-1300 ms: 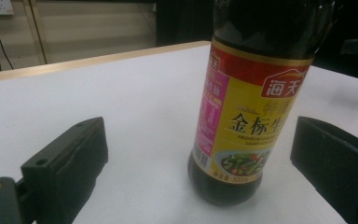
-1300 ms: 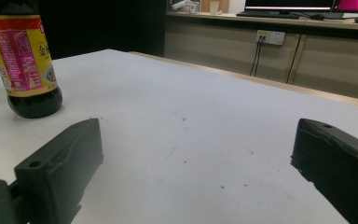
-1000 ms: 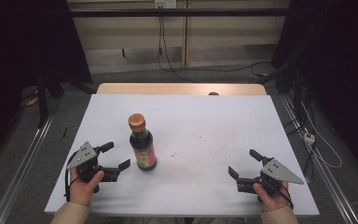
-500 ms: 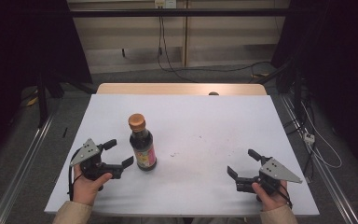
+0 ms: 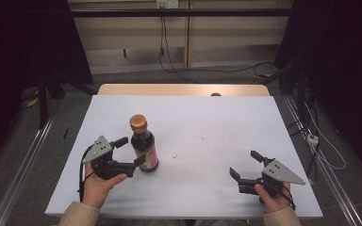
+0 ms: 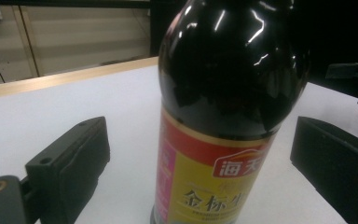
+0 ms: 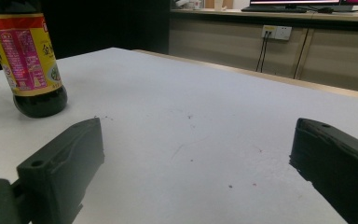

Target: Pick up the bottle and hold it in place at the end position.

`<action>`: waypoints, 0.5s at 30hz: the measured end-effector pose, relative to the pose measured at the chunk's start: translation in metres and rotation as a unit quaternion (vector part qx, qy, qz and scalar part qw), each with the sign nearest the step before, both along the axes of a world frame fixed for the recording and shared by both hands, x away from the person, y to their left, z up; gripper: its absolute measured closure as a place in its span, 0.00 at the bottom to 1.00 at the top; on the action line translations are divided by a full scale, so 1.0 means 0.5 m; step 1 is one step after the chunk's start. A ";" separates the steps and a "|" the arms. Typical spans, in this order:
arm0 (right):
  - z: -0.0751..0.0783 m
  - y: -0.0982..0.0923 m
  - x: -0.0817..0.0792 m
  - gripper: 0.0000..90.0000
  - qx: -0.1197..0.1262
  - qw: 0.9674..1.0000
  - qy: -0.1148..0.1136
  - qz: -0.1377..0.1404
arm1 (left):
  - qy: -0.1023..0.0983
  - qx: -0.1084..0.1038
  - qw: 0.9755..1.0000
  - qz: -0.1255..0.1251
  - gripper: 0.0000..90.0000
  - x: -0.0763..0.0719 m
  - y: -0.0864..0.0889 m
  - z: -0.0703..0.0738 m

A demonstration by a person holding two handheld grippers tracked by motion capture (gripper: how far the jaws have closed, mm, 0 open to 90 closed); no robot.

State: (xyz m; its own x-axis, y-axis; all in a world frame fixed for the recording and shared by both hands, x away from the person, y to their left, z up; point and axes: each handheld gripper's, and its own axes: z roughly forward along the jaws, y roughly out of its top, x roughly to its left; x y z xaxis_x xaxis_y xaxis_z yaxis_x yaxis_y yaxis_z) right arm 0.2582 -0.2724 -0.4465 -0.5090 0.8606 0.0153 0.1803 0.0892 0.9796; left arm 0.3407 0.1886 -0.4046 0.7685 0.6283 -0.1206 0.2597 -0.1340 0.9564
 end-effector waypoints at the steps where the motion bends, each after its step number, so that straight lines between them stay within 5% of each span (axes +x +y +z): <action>1: 0.000 0.001 0.000 0.02 -0.001 1.000 0.000 0.000 | 0.001 0.005 1.000 -0.002 0.05 0.001 -0.004 -0.001; 15: -0.001 0.001 0.001 0.03 0.002 1.000 0.002 0.004 | -0.001 0.011 1.000 0.010 0.10 0.008 -0.047 -0.007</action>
